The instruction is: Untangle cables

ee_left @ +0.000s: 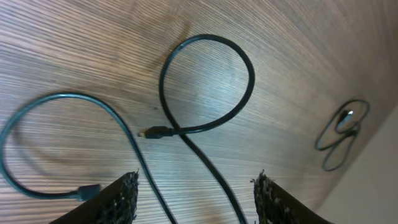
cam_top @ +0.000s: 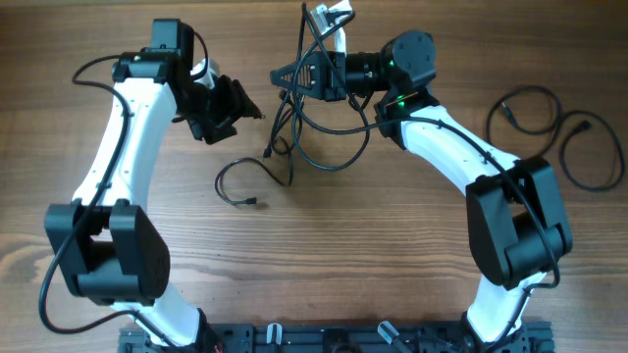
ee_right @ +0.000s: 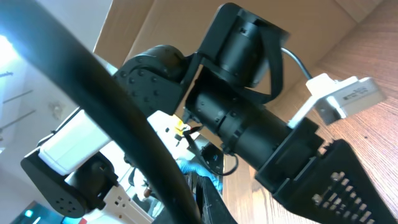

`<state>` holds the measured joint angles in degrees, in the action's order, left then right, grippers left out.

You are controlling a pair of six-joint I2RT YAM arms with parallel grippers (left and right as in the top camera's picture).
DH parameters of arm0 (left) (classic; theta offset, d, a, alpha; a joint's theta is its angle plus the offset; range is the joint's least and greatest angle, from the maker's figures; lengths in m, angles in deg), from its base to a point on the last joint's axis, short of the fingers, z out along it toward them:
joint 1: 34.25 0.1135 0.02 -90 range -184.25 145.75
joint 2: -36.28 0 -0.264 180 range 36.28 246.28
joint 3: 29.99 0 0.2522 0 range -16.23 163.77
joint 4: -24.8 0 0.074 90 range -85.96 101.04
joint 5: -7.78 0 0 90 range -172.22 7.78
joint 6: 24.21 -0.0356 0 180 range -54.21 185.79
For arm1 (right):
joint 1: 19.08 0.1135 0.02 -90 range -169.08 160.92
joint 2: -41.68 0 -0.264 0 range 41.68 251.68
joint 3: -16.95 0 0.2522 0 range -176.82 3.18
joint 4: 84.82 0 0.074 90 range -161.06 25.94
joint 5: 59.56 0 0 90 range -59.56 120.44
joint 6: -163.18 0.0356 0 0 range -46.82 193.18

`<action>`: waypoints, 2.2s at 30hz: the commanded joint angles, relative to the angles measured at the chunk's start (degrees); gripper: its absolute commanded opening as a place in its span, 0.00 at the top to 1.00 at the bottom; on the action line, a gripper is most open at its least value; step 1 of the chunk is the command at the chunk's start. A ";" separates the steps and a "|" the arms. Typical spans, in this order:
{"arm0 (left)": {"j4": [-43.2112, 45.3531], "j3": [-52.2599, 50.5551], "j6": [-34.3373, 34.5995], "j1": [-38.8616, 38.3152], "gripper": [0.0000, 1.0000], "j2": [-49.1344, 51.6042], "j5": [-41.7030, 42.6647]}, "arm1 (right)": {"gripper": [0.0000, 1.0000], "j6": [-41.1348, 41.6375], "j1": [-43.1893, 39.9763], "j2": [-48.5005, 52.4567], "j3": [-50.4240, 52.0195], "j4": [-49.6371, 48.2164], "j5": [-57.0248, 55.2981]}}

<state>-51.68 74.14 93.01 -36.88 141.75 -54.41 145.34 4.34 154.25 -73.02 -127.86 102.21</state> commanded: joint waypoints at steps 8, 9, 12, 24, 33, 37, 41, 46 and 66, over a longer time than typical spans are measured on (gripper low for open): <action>0.50 -0.39 4.72 -0.57 0.40 7.80 16.28 | 0.96 -1.57 -0.13 -1.14 -0.24 -0.13 -0.11; 0.57 -0.39 4.61 -0.87 0.40 7.82 16.26 | 0.96 -1.66 -0.13 -1.14 -0.22 -0.13 0.02; 1.16 -0.39 4.57 -2.51 0.40 7.93 16.26 | 0.96 -1.68 -0.13 -1.14 -0.24 -0.13 0.04; 3.32 -0.59 5.40 -6.73 0.55 7.96 13.51 | 0.96 -1.68 -0.15 -1.14 -0.24 -0.13 0.26; -4.00 -0.83 4.55 -7.26 0.48 7.96 13.05 | 0.96 -1.68 -0.15 -1.14 -0.24 0.35 0.59; -5.90 -0.83 4.57 -7.26 0.55 7.96 13.05 | 0.96 -1.68 -0.13 -1.14 -0.22 0.48 1.05; -1.29 -0.83 5.88 -7.26 0.76 7.96 13.05 | 0.96 -1.68 -0.13 -1.14 -0.22 0.50 1.77; 7.30 -0.83 11.41 -7.26 0.93 7.96 6.82 | 0.96 -1.53 -0.13 -1.14 -0.22 0.52 2.84; 18.75 -0.90 23.43 -7.08 0.93 7.96 -12.48 | 0.96 -22.80 4.20 -1.14 -0.22 35.10 15.08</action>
<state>-34.00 73.49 115.57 -44.27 149.38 -63.77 131.59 7.03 154.25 -73.02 -95.73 111.10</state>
